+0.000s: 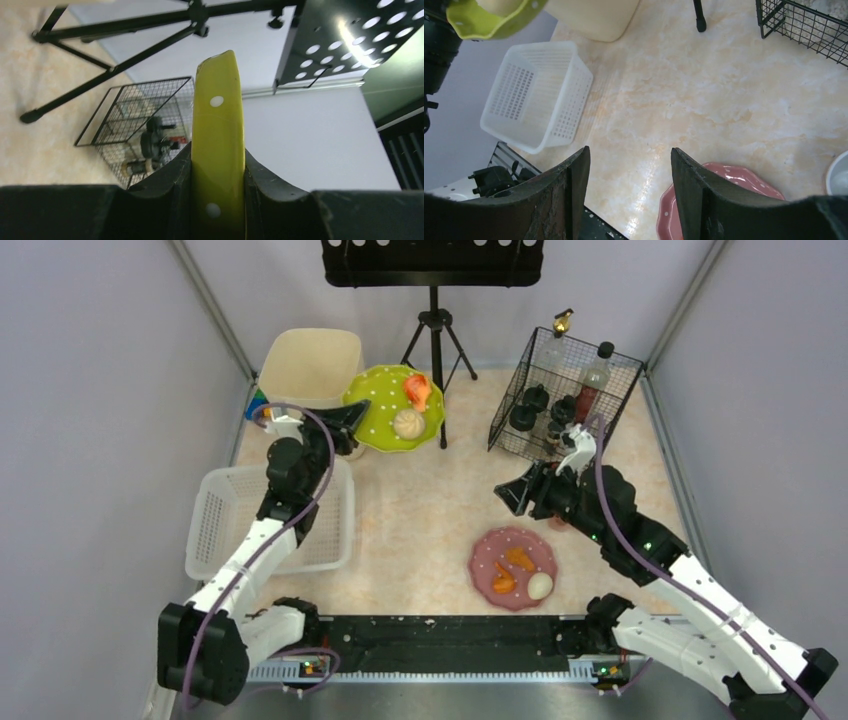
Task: Clear the kitchen counter
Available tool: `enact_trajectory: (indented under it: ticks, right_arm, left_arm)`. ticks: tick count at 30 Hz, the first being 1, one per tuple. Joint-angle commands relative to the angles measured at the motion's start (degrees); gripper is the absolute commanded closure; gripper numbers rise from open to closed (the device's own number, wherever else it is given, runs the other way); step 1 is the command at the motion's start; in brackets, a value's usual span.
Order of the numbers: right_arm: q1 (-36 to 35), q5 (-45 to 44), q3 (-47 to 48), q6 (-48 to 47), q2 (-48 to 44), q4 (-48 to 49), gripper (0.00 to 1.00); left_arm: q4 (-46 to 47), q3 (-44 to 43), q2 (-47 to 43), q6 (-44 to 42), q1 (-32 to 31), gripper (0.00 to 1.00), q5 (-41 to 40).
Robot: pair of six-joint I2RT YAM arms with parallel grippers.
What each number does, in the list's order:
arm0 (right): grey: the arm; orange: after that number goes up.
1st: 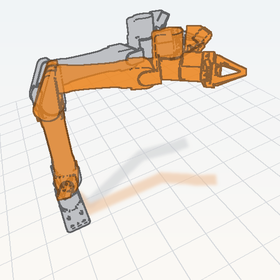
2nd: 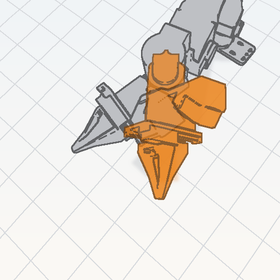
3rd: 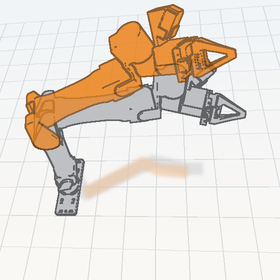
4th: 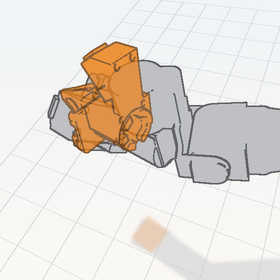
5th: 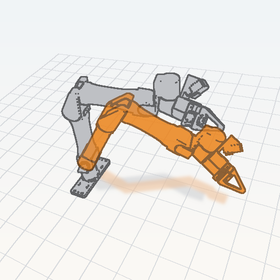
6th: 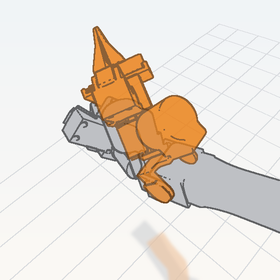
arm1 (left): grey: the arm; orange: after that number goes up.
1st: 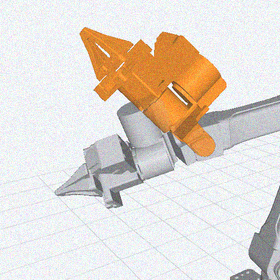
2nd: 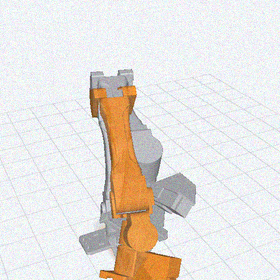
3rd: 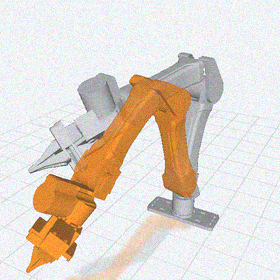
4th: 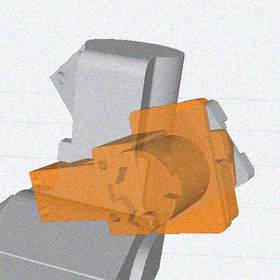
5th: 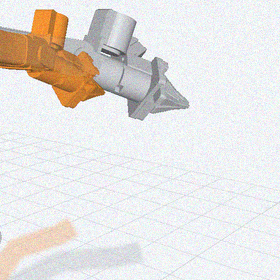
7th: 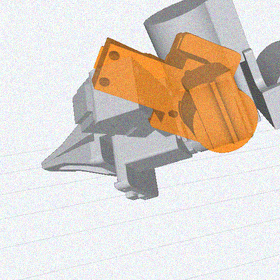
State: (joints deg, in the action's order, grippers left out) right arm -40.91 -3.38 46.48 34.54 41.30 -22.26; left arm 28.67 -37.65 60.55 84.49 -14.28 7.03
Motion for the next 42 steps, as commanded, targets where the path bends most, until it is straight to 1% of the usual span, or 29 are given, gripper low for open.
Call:
enact_trajectory:
  ticks: [1, 5, 8, 14, 17, 22, 24, 32, 42]
  right_arm:
    - [-0.7, -0.3, -1.1, -0.1, -0.6, 2.8, 0.41]
    - [-0.7, 0.6, -2.0, -0.1, 0.2, 4.1, 0.40]
    - [-0.7, 1.5, -2.3, -0.2, 1.4, 4.9, 0.41]
    - [-0.7, 2.9, -1.9, -1.2, 3.5, 5.9, 0.41]
    - [-0.7, 3.2, -1.7, -1.6, 4.3, 6.2, 0.40]
    - [-0.7, 3.1, -1.9, -2.2, 5.5, 6.9, 0.41]
    - [-0.7, 4.7, -1.9, -2.5, 6.0, 7.2, 0.41]
    - [-0.7, 6.3, -2.0, -3.9, 8.3, 9.3, 0.40]
    - [-0.6, 8.0, -3.1, -4.8, 10.5, 11.9, 0.41]
  left_arm:
    - [9.2, -8.8, -0.8, 3.5, 3.2, 1.00, -0.1]
    - [8.6, -12.8, 1.2, 4.0, 6.9, 1.00, -0.2]
    - [5.6, -15.2, 1.4, 2.7, 9.6, 1.00, -2.0]
    - [2.6, -20.8, 4.2, 0.7, 14.6, 1.00, -2.6]
    - [2.0, -22.8, 5.9, 0.3, 18.3, 1.00, -3.6]
    - [2.0, -25.3, 9.0, 0.2, 22.1, 1.00, -3.4]
    - [1.8, -26.1, 9.8, -1.3, 22.9, 1.00, -3.9]
    - [4.2, -28.0, 14.2, -5.7, 25.2, 1.00, -4.6]
    - [3.9, -31.1, 16.6, -12.5, 27.4, 1.00, -2.5]
